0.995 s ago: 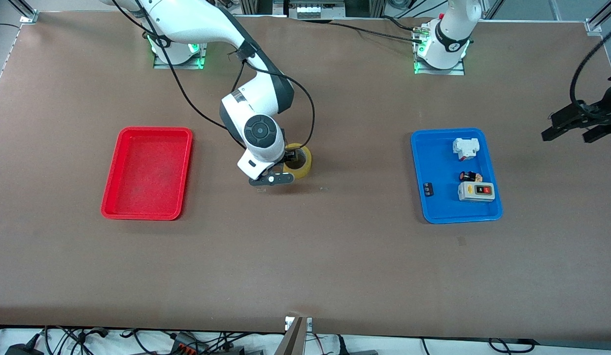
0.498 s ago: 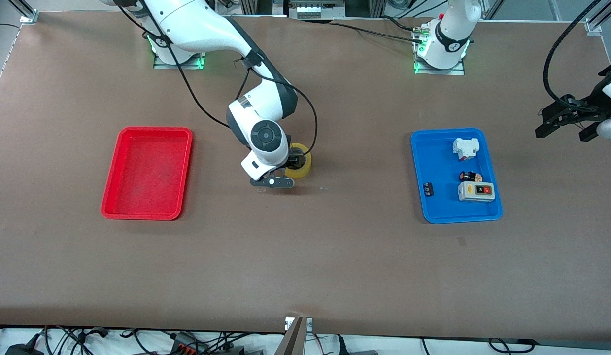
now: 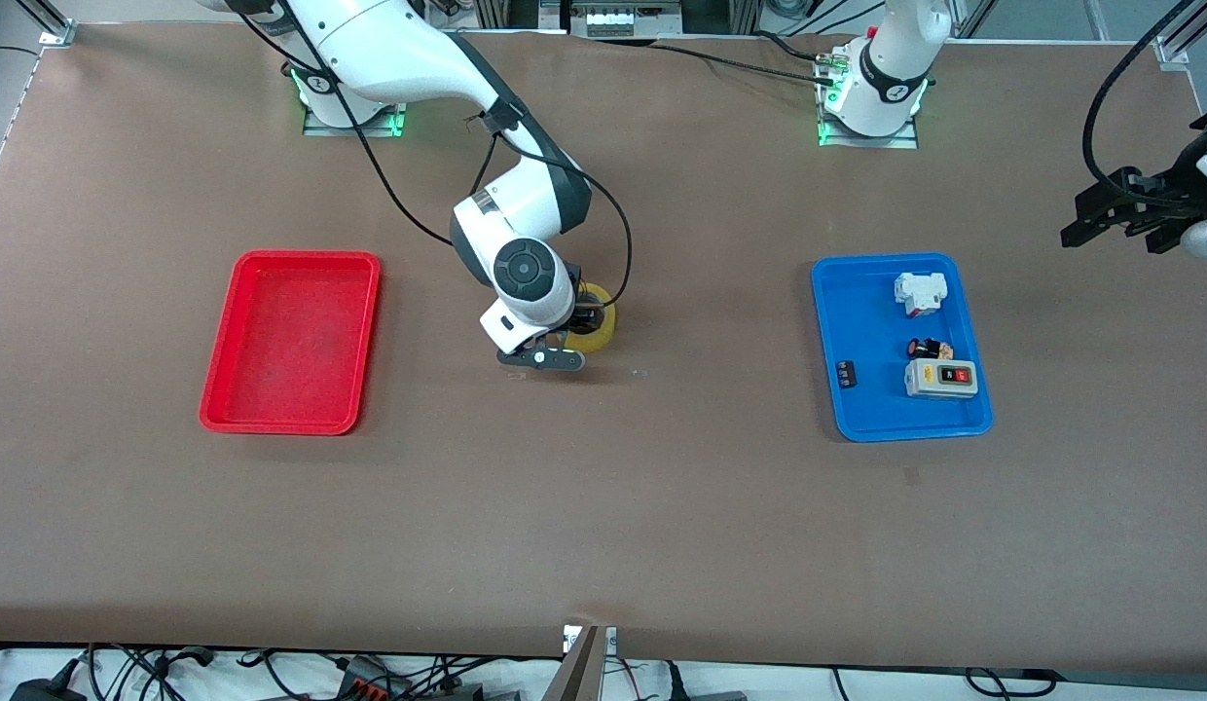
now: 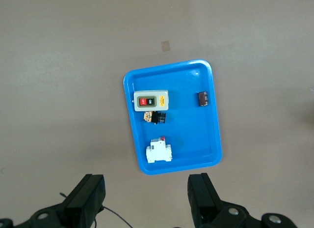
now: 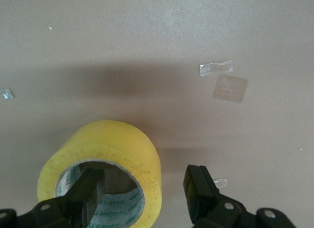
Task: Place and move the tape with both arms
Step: 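Lower the right gripper onto the tape roll and grasp its rim, then carry the tape roll with the right gripper into the red tray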
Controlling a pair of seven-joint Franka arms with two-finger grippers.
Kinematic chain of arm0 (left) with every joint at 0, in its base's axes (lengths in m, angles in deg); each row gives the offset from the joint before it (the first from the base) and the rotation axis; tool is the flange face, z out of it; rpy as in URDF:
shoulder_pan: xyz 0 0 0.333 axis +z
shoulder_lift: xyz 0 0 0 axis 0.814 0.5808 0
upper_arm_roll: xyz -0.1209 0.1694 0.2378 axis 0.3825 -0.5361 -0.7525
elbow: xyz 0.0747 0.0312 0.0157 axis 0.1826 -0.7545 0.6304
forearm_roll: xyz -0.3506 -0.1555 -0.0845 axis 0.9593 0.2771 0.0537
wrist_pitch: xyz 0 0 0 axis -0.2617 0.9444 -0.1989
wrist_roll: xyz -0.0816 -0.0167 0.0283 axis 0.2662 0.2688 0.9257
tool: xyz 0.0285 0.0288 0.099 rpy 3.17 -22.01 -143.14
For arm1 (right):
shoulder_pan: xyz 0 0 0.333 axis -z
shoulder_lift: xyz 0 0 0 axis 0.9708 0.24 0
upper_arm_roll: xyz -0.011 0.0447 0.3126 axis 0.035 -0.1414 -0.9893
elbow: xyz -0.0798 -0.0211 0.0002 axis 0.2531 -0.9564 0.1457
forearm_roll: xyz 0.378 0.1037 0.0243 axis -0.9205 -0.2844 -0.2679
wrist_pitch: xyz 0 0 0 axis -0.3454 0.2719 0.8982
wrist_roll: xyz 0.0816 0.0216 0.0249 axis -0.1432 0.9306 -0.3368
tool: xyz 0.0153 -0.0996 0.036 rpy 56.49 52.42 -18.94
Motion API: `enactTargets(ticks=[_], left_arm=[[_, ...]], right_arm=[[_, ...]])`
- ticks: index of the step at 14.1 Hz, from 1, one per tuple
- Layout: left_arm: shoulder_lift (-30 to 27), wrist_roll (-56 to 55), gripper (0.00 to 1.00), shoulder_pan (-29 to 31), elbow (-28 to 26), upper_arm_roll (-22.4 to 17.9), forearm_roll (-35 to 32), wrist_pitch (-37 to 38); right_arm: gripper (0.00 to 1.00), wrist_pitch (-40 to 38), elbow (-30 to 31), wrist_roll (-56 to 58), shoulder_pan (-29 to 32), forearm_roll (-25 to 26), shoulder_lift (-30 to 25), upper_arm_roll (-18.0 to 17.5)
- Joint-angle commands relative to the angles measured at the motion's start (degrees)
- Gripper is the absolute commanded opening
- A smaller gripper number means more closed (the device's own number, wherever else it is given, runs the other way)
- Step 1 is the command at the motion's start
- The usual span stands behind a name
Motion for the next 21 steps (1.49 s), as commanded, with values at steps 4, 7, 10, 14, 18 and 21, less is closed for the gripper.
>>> enactTargets(ticks=[4,7,10,14,18,21], left_arm=[[-1.77,0.73,1.0,-1.17,-1.2,-0.78,1.42,-0.45],[-1.68,0.29,1.0,-1.08,-1.2,-0.86,2.58,-0.54],[-1.59,0.29,1.0,-1.08,-1.2,-0.86,2.23,-1.94],[-1.51,0.11,1.0,-1.08,-1.2,-0.86,2.32,-2.56],[-1.16,-3.67,1.0,-1.17,-1.11,-0.86,2.85,-1.86],[-1.16,-3.76,1.0,-1.17,-1.2,-0.78,2.76,-1.86]], right_arm=[[0.85,-0.46,-0.66,-0.27,-0.3,-1.15,1.41,0.1],[0.31,-0.9,-0.74,-0.36,-0.21,-3.77,0.97,-0.07],[0.0,-5.11,-2.67,-0.18,0.41,-4.49,0.79,0.01],[0.0,-14.57,-4.08,1.3,1.63,-1.69,-3.14,2.63],[0.0,-26.3,-1.55,11.59,13.03,-1.24,-11.93,4.41],[0.0,-25.6,1.53,16.48,22.96,4.26,-13.45,5.37]])
